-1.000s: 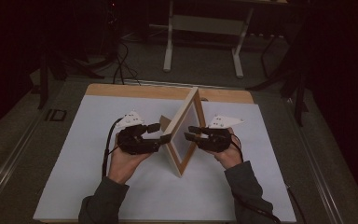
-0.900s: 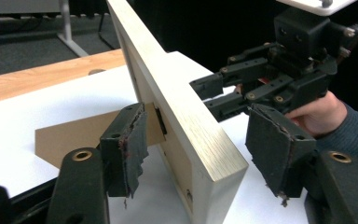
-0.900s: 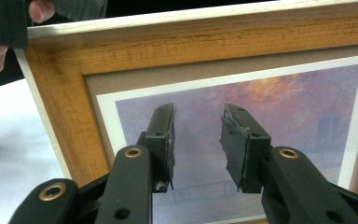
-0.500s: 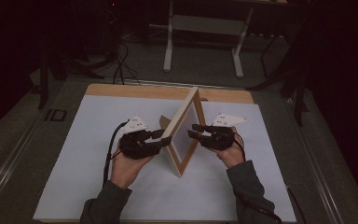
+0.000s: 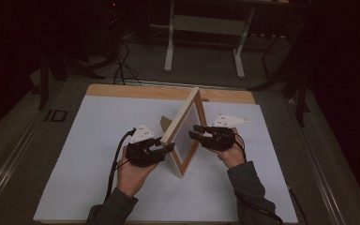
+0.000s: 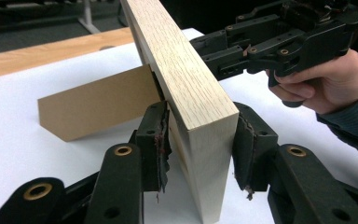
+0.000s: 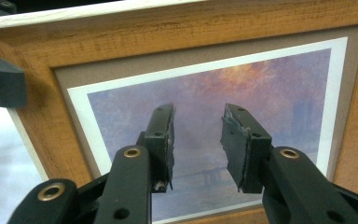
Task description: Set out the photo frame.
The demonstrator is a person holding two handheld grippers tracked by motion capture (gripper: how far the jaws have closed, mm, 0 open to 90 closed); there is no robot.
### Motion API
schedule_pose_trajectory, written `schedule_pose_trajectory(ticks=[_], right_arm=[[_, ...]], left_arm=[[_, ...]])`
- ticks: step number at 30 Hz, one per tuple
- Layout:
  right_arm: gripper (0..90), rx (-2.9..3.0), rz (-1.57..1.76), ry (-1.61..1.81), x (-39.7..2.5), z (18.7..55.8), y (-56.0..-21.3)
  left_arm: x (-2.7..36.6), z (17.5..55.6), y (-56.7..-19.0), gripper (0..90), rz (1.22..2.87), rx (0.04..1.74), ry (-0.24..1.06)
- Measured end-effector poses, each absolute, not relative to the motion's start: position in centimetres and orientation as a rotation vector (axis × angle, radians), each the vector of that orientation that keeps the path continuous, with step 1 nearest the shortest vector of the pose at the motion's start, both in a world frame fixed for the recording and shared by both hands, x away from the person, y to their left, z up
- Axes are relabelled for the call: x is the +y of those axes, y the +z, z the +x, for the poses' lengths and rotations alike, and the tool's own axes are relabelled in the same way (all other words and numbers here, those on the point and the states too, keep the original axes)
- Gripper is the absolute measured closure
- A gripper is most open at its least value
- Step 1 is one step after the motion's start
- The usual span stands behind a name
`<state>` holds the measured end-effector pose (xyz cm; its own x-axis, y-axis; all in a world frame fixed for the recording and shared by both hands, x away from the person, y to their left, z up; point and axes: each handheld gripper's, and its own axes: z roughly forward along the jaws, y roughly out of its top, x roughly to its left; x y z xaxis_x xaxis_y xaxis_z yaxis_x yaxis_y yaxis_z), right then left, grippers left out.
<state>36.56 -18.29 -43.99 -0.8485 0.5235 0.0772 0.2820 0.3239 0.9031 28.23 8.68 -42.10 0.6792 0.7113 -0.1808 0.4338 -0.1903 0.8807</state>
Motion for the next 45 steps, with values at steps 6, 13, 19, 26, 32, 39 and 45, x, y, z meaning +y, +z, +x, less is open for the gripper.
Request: schedule_pose_trajectory(ticks=[6, 13, 19, 26, 32, 39, 45], right_arm=[[63.4, 2.353, 0.739, 1.541, -18.4, 36.6, -44.0], [63.3, 2.335, 0.750, 1.539, -18.8, 36.7, -43.9], [62.3, 2.318, 0.778, 1.534, -19.2, 36.8, -44.0], [62.3, 2.317, 0.786, 1.529, -19.3, 36.9, -44.1], [62.1, 2.312, 0.791, 1.500, -19.4, 37.1, -44.1], [61.5, 2.303, 0.814, 1.494, -19.5, 37.3, -44.4], [60.3, 2.276, 0.847, 1.477, -19.9, 37.9, -44.6]], left_arm=[[9.1, 28.4, -42.2, 62.3, 1.834, 0.890, 0.315], [10.4, 29.5, -42.0, 65.2, 1.853, 0.890, 0.277], [12.0, 30.6, -41.8, 68.2, 1.863, 0.911, 0.290], [13.2, 31.5, -41.5, 67.9, 1.887, 0.906, 0.295], [14.3, 32.1, -41.3, 66.4, 1.897, 0.909, 0.321], [15.4, 32.8, -41.1, 63.2, 1.909, 0.880, 0.306], [15.7, 32.6, -41.4, 60.0, 1.887, 0.912, 0.296]])
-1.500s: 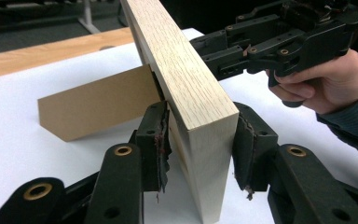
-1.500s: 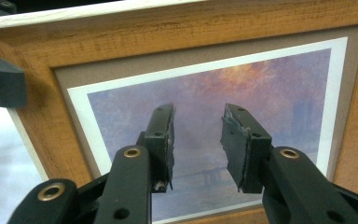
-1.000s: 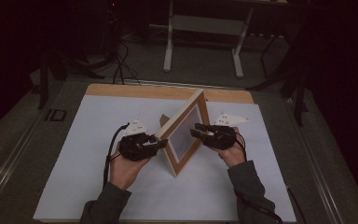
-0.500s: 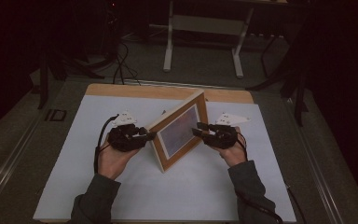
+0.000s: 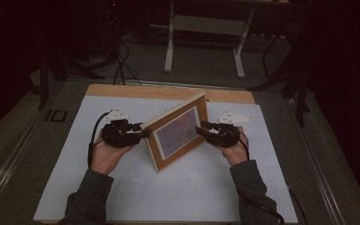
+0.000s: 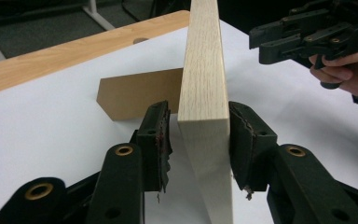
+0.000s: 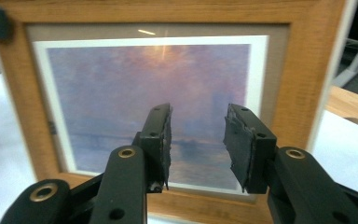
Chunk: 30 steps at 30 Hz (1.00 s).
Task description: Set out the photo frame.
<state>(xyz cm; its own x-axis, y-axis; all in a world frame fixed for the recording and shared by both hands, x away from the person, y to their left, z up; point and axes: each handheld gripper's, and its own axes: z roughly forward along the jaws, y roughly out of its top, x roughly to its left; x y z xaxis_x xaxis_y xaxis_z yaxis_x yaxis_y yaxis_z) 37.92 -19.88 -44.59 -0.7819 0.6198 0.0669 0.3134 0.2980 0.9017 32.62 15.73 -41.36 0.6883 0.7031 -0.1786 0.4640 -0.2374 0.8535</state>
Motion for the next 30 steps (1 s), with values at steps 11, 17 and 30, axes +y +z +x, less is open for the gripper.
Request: schedule_pose_trajectory(ticks=[11, 17, 30], right_arm=[[61.9, 2.192, 0.919, 1.414, -20.5, 40.6, -44.1], [65.1, 2.162, 0.948, 1.394, -20.8, 41.8, -43.7], [59.6, 2.149, 0.987, 1.436, -20.8, 44.2, -43.4]], left_arm=[[15.8, 31.1, -42.2, 55.9, 1.825, 0.967, 0.291], [15.4, 30.8, -42.8, 57.1, 1.816, 1.000, 0.289], [15.0, 31.1, -43.2, 69.0, 1.874, 1.000, 0.268]])
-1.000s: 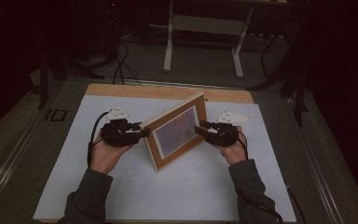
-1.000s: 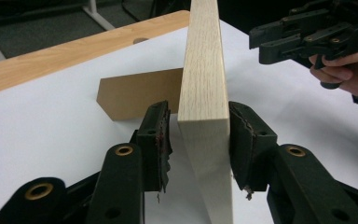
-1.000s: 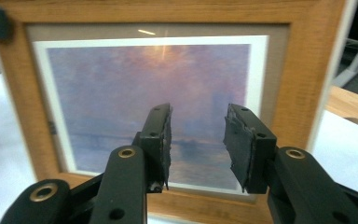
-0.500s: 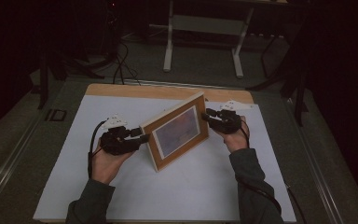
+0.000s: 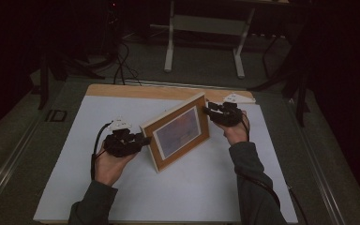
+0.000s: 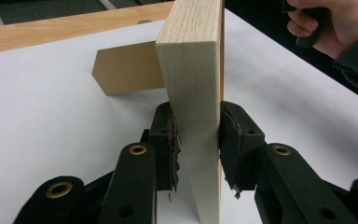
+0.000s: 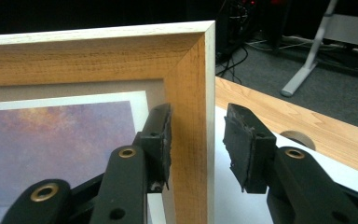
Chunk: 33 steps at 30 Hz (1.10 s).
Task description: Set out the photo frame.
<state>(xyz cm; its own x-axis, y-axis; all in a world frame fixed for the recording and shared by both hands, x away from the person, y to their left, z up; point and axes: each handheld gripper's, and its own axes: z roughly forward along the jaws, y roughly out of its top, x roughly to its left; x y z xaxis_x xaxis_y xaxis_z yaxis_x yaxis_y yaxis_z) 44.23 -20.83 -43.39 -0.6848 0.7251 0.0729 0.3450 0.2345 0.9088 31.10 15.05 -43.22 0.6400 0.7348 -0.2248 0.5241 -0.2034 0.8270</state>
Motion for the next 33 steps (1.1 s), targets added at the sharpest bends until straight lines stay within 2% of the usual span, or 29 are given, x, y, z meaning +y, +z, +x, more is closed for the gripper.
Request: schedule_pose_trajectory(ticks=[4, 11, 16, 33], right_arm=[[56.4, 2.172, 0.958, 1.445, -20.4, 44.4, -43.0], [55.3, 2.200, 0.944, 1.435, -19.9, 45.4, -42.5], [60.4, 2.233, 0.930, 1.435, -19.9, 45.9, -42.7], [62.5, 2.242, 0.918, 1.374, -19.7, 45.5, -42.4]], left_arm=[[15.3, 31.4, -43.2, 70.0, 1.871, 0.987, 0.224], [15.3, 31.5, -43.0, 70.0, 1.899, 0.972, 0.221], [15.3, 31.6, -43.0, 69.9, 1.910, 0.962, 0.219], [15.7, 32.3, -42.8, 69.7, 1.917, 0.978, 0.218]])
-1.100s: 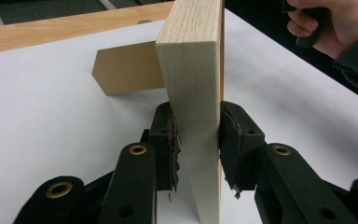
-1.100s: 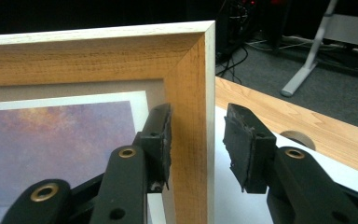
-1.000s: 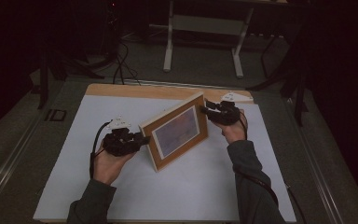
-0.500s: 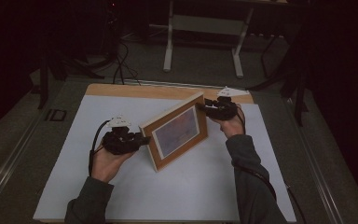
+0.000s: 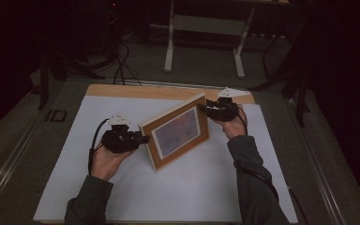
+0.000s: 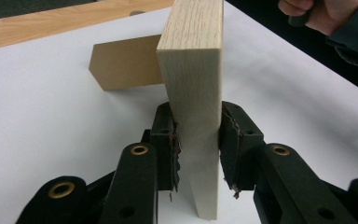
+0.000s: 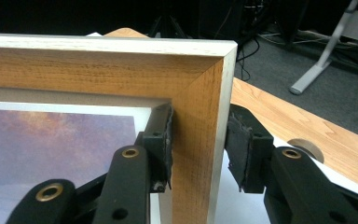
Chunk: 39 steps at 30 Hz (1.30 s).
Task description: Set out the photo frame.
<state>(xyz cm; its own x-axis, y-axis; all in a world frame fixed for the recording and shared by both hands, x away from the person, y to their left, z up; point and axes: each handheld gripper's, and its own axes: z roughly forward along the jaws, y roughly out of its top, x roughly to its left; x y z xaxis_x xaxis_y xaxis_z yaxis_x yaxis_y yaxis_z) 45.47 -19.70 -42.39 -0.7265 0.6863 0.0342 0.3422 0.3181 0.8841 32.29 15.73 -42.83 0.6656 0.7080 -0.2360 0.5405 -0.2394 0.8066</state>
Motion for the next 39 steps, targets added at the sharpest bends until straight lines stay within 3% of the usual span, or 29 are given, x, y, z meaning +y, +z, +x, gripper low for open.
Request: schedule_pose_trajectory(ticks=[15, 20, 28, 39], right_arm=[[61.8, 2.237, 0.939, 1.413, -20.5, 45.0, -42.6], [50.3, 2.273, 0.916, 1.467, -20.8, 45.9, -42.9], [42.0, 2.344, 0.895, 1.519, -20.3, 46.7, -43.2], [48.3, 2.319, 0.956, 1.547, -20.8, 46.7, -43.4]], left_arm=[[16.3, 33.4, -42.9, 70.0, 1.899, 1.013, 0.206], [16.4, 33.7, -42.9, 69.9, 1.907, 1.008, 0.201], [16.4, 34.0, -42.9, 69.9, 1.905, 1.013, 0.203], [16.3, 34.9, -42.8, 69.5, 1.921, 1.029, 0.228]])
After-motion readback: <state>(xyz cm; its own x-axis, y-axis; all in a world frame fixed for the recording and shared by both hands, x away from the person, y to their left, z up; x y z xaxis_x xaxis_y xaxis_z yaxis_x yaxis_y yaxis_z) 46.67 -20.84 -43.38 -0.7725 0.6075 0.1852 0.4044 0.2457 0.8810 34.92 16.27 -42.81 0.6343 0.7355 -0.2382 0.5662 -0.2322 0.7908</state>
